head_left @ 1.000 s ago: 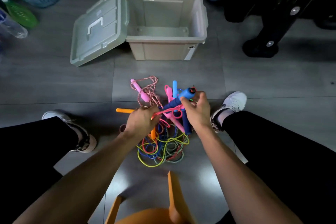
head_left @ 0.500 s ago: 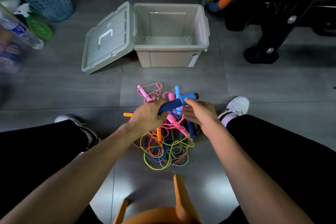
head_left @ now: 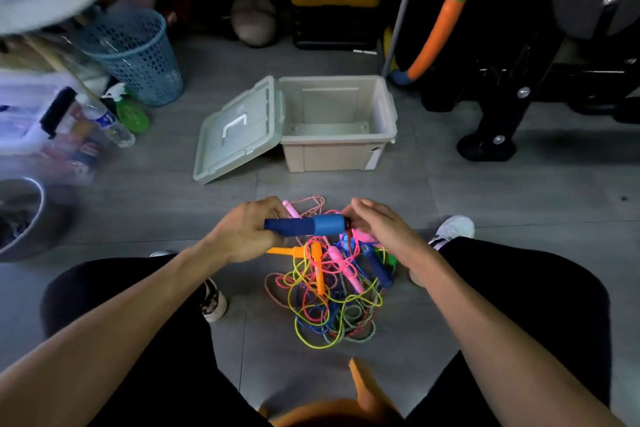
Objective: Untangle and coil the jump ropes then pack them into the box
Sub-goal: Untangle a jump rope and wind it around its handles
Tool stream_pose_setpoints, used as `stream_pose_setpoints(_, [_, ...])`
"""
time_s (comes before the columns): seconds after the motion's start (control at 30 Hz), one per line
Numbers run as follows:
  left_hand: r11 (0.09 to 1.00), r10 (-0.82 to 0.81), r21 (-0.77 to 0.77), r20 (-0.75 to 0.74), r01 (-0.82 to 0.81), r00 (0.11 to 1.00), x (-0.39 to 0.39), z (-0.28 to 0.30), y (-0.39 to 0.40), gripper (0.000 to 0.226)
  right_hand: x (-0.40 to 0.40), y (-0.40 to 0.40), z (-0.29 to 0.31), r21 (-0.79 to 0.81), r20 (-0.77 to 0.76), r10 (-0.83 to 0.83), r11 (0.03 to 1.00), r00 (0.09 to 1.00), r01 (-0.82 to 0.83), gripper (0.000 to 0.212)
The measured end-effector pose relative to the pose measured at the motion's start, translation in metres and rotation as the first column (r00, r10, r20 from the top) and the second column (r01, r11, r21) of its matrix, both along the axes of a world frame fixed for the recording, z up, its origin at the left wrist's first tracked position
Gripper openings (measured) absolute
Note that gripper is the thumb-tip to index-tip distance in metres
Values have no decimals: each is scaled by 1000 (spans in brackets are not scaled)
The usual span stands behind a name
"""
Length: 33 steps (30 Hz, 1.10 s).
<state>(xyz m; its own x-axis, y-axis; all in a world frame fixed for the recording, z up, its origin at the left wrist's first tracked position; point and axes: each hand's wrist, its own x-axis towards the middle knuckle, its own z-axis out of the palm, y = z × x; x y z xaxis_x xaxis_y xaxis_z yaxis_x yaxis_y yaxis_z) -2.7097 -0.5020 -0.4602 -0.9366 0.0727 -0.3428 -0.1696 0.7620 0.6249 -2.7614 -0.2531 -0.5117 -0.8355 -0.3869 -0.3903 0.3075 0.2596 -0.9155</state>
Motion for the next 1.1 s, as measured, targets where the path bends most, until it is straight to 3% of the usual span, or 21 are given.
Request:
stream_pose_setpoints(0.07, [956, 159, 240, 54, -168, 986, 2, 3, 5, 23, 3, 5, 8, -51, 25, -20, 998, 999, 21, 25])
stream_pose_setpoints(0.13, [859, 333, 369, 121, -354, 935, 0, 4, 7, 18, 7, 9, 12, -28, -5, -17, 999, 1000, 17, 22])
stream_pose_setpoints(0.23, [717, 512, 430, 208, -548, 833, -4, 3, 4, 17, 13, 13, 20, 183, -118, 46, 983, 992, -24, 27])
stream_pose_setpoints(0.33, [593, 641, 448, 240, -669, 729, -7, 1, 0, 15, 17, 12, 33, 420, -224, 190, 904, 956, -81, 26])
stream_pose_setpoints(0.47, [398, 758, 523, 276, -754, 592, -19, 3, -11, 21, 19, 5, 44, 555, -269, 308, 824, 913, -114, 25])
stream_pose_setpoints(0.5, [421, 756, 507, 262, -752, 600, -21, 0, -13, 27, 20, 2, 47, 552, -289, 310, 827, 906, -106, 26])
stream_pose_setpoints(0.53, [524, 728, 447, 207, -725, 654, -21, -4, -14, 35, 20, -1, 52, 542, -328, 308, 835, 893, -89, 27])
stream_pose_setpoints(0.57, [681, 649, 341, 127, -648, 750, -21, -8, -13, 44, 20, -4, 59, 532, -383, 311, 844, 870, -67, 27])
stream_pose_setpoints(0.6, [830, 517, 201, 69, -520, 853, -19, -10, -9, 53, 18, -7, 66, 531, -429, 320, 846, 844, -51, 25])
stream_pose_setpoints(0.67, [969, 243, -41, 42, -242, 969, -16, -13, 0, 65, 11, -10, 81, 568, -473, 373, 822, 798, -48, 23])
stream_pose_setpoints(0.8, [952, -118, -298, -158, 67, 980, -13, -6, 17, 75, -12, -12, 101, 714, -404, 588, 681, 701, -161, 22])
stream_pose_setpoints(0.9, [940, -181, -325, -225, 102, 957, -12, -4, 20, 75, -22, -15, 103, 783, -296, 693, 570, 658, -249, 25])
stream_pose_setpoints(0.97, [956, -171, -277, -274, 93, 946, -10, -3, 20, 65, -24, -16, 98, 786, -284, 698, 562, 657, -257, 26])
stream_pose_setpoints(1.07, [966, -200, -223, -337, 128, 920, -7, -1, 22, 27, -21, -17, 87, 754, -307, 670, 604, 675, -256, 26])
stream_pose_setpoints(1.1, [972, -181, -206, -330, 116, 927, -7, -2, 23, 23, -18, -17, 84, 733, -316, 650, 630, 691, -257, 26])
